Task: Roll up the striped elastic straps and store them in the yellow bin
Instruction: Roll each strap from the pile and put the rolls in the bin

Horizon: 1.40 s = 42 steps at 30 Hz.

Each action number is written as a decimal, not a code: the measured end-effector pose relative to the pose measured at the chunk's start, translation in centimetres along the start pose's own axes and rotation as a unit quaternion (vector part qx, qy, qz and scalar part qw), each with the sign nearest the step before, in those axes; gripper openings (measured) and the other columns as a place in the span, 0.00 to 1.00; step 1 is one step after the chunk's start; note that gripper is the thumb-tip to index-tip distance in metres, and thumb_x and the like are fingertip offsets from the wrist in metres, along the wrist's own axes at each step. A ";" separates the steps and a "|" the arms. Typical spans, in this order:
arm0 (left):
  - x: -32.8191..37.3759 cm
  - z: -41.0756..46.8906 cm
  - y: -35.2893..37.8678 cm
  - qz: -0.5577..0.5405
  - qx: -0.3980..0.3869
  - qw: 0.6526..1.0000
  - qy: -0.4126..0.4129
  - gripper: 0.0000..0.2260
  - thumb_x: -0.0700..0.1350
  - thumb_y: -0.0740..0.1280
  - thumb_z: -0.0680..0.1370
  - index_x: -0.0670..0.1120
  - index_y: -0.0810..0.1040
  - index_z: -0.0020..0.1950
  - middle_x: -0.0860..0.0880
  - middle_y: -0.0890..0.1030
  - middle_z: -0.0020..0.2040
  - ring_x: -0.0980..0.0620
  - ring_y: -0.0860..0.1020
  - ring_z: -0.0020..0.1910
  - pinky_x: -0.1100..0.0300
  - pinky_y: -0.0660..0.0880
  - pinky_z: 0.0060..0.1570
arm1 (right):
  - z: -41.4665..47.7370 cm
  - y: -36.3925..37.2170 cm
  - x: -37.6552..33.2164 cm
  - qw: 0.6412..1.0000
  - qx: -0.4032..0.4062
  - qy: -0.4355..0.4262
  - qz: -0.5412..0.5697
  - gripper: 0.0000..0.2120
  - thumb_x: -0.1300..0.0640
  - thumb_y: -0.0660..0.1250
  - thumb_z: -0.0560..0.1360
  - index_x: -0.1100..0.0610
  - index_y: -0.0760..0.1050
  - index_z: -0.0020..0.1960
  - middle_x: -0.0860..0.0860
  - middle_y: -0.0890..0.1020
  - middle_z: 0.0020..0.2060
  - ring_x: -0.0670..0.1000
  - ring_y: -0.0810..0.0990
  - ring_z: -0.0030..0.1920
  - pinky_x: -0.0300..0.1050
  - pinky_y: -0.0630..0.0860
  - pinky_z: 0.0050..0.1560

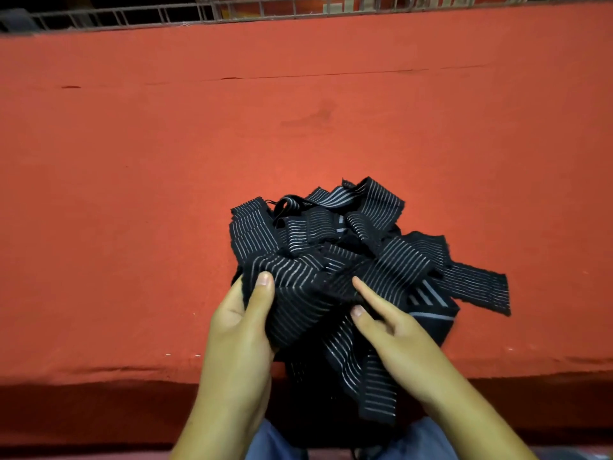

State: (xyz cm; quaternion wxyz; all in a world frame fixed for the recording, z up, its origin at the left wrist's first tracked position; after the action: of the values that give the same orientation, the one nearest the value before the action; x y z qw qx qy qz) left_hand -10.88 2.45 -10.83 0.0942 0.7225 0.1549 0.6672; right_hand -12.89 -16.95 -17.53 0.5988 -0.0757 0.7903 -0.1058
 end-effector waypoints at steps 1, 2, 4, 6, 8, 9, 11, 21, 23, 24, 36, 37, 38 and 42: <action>0.1 -0.1 0.0 0.000 0.003 1.000 0.005 0.13 0.45 0.60 0.84 0.42 0.81 0.63 0.44 0.87 0.57 0.47 0.85 0.58 0.48 0.76 0.61 | 0.0 0.1 -0.1 1.000 0.001 -0.007 -0.003 0.21 0.40 0.66 0.82 0.23 0.68 0.71 0.60 0.74 0.70 0.62 0.73 0.71 0.65 0.65 0.74; 0.1 -0.2 -0.1 0.000 0.005 1.000 0.008 0.14 0.45 0.60 0.84 0.42 0.81 0.63 0.44 0.87 0.58 0.46 0.85 0.59 0.48 0.76 0.63 | 0.0 0.1 -0.2 1.000 0.004 -0.019 -0.006 0.22 0.38 0.66 0.80 0.25 0.68 0.72 0.58 0.80 0.67 0.59 0.78 0.68 0.61 0.69 0.73; 0.1 -0.2 -0.2 -0.008 0.013 1.000 0.012 0.14 0.46 0.60 0.83 0.42 0.81 0.63 0.44 0.86 0.58 0.46 0.84 0.60 0.48 0.77 0.63 | -0.3 -0.2 -0.9 0.998 0.013 -0.052 -0.016 0.27 0.33 0.65 0.76 0.29 0.68 0.75 0.46 0.86 0.42 0.44 0.84 0.45 0.39 0.77 0.53; 0.2 -0.1 -0.4 -0.028 0.020 0.999 0.011 0.15 0.46 0.60 0.84 0.42 0.80 0.63 0.43 0.87 0.58 0.46 0.84 0.59 0.52 0.82 0.58 | -0.7 -0.8 -1.2 0.997 0.028 -0.065 -0.018 0.30 0.30 0.63 0.72 0.28 0.68 0.74 0.46 0.85 0.38 0.42 0.83 0.40 0.32 0.75 0.49; 0.4 -0.1 -0.5 -0.041 0.010 0.999 0.006 0.14 0.46 0.58 0.85 0.44 0.81 0.63 0.44 0.87 0.57 0.47 0.85 0.56 0.58 0.83 0.50 | -0.9 -1.1 -1.0 0.997 0.029 -0.061 -0.022 0.30 0.27 0.62 0.72 0.26 0.68 0.74 0.53 0.85 0.62 0.47 0.83 0.61 0.38 0.75 0.65; 0.5 -0.1 -0.5 -0.044 0.001 0.999 0.004 0.14 0.47 0.58 0.86 0.44 0.81 0.63 0.44 0.87 0.57 0.48 0.86 0.55 0.59 0.83 0.48 | -0.9 -1.0 -1.0 0.998 0.021 -0.055 -0.031 0.29 0.27 0.62 0.73 0.25 0.67 0.74 0.52 0.84 0.62 0.45 0.82 0.62 0.36 0.75 0.62; 0.6 -0.3 -0.4 -0.046 -0.015 0.999 -0.001 0.15 0.48 0.58 0.85 0.45 0.80 0.63 0.43 0.87 0.57 0.48 0.86 0.54 0.59 0.83 0.47 | -0.7 -0.6 -0.6 0.997 0.001 -0.036 -0.064 0.27 0.30 0.63 0.76 0.24 0.64 0.74 0.46 0.85 0.41 0.38 0.83 0.43 0.31 0.72 0.44; 2.3 -1.6 -0.1 -0.039 -0.023 0.999 -0.010 0.10 0.54 0.62 0.80 0.51 0.78 0.44 0.51 0.67 0.28 0.58 0.63 0.22 0.63 0.57 0.22 | 1.2 0.5 0.5 0.984 -0.007 -0.013 -0.176 0.44 0.39 0.72 0.78 0.28 0.45 0.81 0.35 0.76 0.24 0.34 0.76 0.32 0.27 0.70 0.41; 2.7 -1.5 -0.5 -0.023 -0.016 1.000 0.007 0.12 0.54 0.62 0.81 0.52 0.83 0.49 0.52 0.78 0.33 0.58 0.72 0.26 0.66 0.68 0.24 | 1.1 0.3 0.5 0.985 0.008 -0.026 -0.172 0.43 0.41 0.72 0.78 0.28 0.48 0.81 0.44 0.73 0.24 0.38 0.74 0.29 0.29 0.71 0.39; 2.8 -1.4 -0.4 -0.032 -0.026 0.999 0.017 0.12 0.51 0.61 0.82 0.50 0.83 0.52 0.52 0.82 0.36 0.58 0.77 0.28 0.67 0.73 0.26 | 0.9 0.1 0.2 0.987 0.025 -0.035 -0.156 0.40 0.42 0.73 0.78 0.30 0.53 0.81 0.45 0.71 0.25 0.39 0.72 0.28 0.30 0.70 0.37; 1.4 -3.0 1.8 0.087 -0.133 0.984 0.075 0.14 0.46 0.63 0.80 0.57 0.82 0.62 0.49 0.85 0.61 0.50 0.83 0.62 0.54 0.77 0.61 | -4.0 1.9 -8.1 0.962 -0.008 -0.123 0.242 0.29 0.35 0.71 0.77 0.62 0.81 0.55 0.68 0.83 0.53 0.56 0.81 0.51 0.68 0.78 0.59; 1.3 -3.2 1.9 0.071 -0.145 0.985 0.069 0.14 0.45 0.63 0.80 0.57 0.82 0.62 0.49 0.85 0.61 0.51 0.83 0.62 0.59 0.78 0.59 | -4.2 1.7 -8.5 0.961 0.010 -0.134 0.243 0.20 0.41 0.72 0.80 0.59 0.83 0.54 0.64 0.86 0.51 0.53 0.83 0.51 0.62 0.80 0.58; 1.3 -3.4 2.1 0.055 -0.158 0.984 0.061 0.14 0.44 0.63 0.80 0.56 0.83 0.61 0.49 0.85 0.61 0.52 0.83 0.62 0.62 0.78 0.58 | -4.3 1.6 -8.7 0.959 0.026 -0.141 0.243 0.14 0.45 0.71 0.80 0.56 0.85 0.52 0.59 0.88 0.49 0.50 0.84 0.50 0.54 0.82 0.55; 0.8 -4.0 1.6 0.053 -0.184 0.981 0.021 0.14 0.46 0.65 0.79 0.57 0.83 0.61 0.49 0.86 0.60 0.52 0.83 0.61 0.63 0.79 0.56 | -4.7 2.0 -8.5 0.959 0.027 -0.126 0.253 0.13 0.48 0.67 0.79 0.54 0.86 0.53 0.56 0.89 0.50 0.51 0.87 0.51 0.50 0.80 0.55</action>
State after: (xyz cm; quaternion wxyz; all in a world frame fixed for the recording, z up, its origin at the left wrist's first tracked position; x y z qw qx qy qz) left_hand -14.62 0.90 -9.18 0.1872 0.6856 -0.0071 0.7035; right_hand -15.07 -12.56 -8.96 0.7026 0.1301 0.6986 0.0379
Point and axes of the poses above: each hand's wrist, its own z-axis towards the middle knuckle, its own y-axis out of the palm, x = y × z, the point moved 7 cm from there along z, towards the middle knuckle
